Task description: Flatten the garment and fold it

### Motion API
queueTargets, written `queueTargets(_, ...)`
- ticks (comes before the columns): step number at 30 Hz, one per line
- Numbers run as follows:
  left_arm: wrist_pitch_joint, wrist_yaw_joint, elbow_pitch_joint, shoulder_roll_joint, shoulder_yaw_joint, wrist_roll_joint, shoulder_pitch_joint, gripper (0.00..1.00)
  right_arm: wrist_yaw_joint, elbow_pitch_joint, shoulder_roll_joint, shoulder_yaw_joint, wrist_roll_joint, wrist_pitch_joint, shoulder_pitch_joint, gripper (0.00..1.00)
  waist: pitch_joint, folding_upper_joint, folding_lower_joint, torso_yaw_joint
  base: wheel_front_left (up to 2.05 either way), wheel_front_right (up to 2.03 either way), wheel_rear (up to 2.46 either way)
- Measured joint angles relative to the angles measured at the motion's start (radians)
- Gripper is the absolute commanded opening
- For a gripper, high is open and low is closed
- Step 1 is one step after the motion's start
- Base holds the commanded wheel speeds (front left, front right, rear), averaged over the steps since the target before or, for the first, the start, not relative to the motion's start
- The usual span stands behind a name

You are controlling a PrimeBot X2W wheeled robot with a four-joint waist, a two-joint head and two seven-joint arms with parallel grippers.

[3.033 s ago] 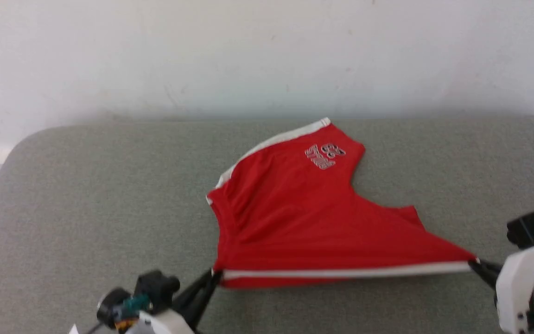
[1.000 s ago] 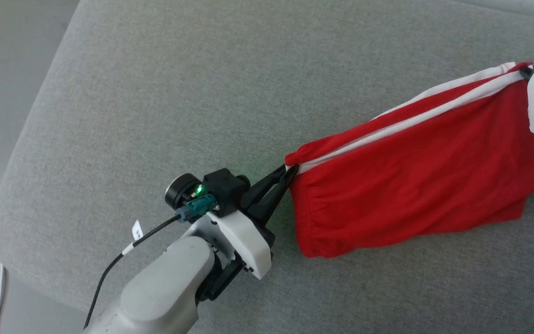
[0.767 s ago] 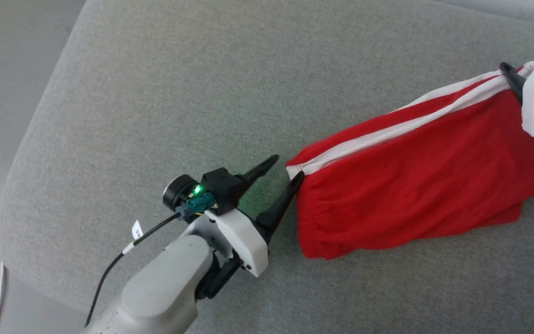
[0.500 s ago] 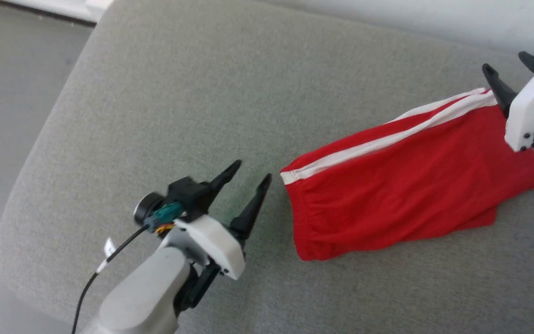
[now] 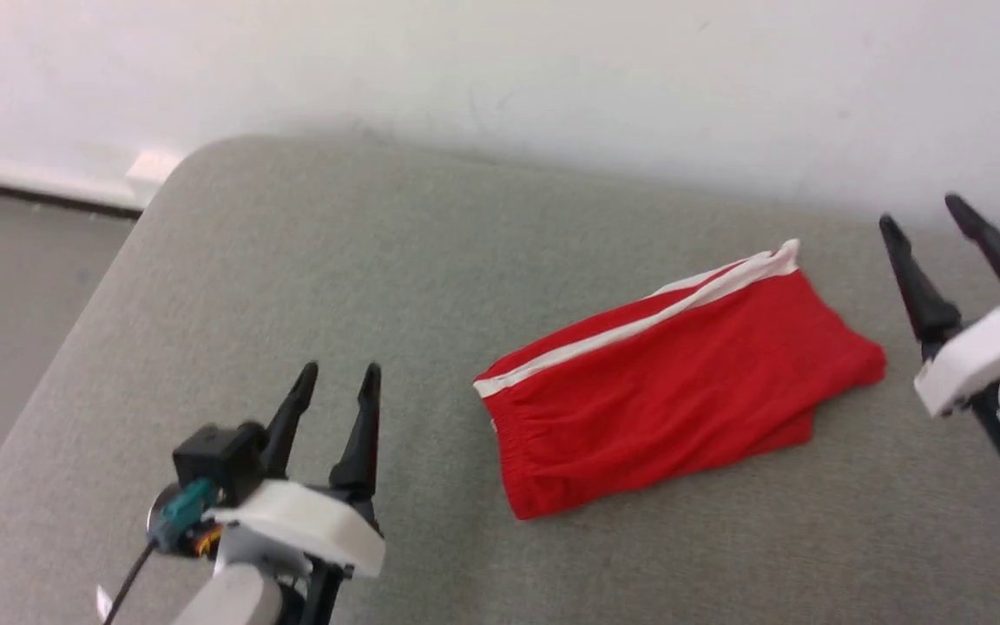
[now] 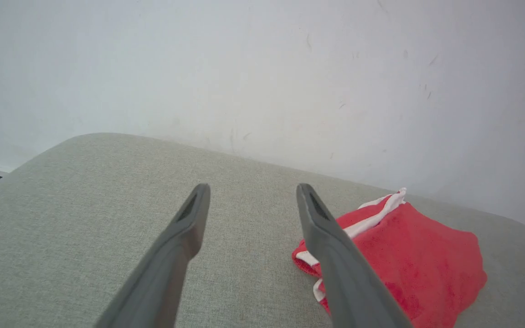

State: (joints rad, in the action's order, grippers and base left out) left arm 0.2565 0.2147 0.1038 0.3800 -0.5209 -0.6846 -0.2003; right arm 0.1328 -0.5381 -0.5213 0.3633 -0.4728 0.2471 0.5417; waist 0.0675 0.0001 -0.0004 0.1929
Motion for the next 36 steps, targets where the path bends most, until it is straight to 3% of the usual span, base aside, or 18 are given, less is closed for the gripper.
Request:
queueTargets(4,0.0,0.025,-0.056,-0.015,0.022,0.026,0.102,1.0,0.0,0.118,0.07,-0.156,0.07,0.004,-0.171,1.0,-0.043,0.0,0.0001,-0.041,0.0,0.0,0.0)
queueTargets(9,0.001,0.051,-0.055,-0.024,0.008,0.039,0.18,1.0,0.0,0.309,0.208,-0.355,0.171,0.01,-0.404,1.0,-0.08,0.0,0.0001,-0.09,0.0,0.0,0.0)
queueTargets(17,-0.084,0.037,-0.023,-0.062,-0.035,-0.011,0.198,1.0,0.0,0.521,0.363,-0.429,0.272,-0.055,-0.607,1.0,-0.084,0.0,0.0002,-0.158,0.0,0.0,0.0)
queueTargets(27,-0.275,0.039,0.069,-0.09,-0.075,-0.038,0.086,1.0,0.0,0.575,0.394,-0.418,0.28,-0.088,-0.613,1.0,-0.008,0.0,0.0005,-0.214,0.0,0.0,0.0)
queueTargets(36,-0.348,0.109,0.175,-0.096,-0.083,-0.041,0.051,1.0,0.0,0.576,0.395,-0.409,0.277,-0.085,-0.599,1.0,0.054,0.0,0.0003,-0.264,0.0,0.0,0.0)
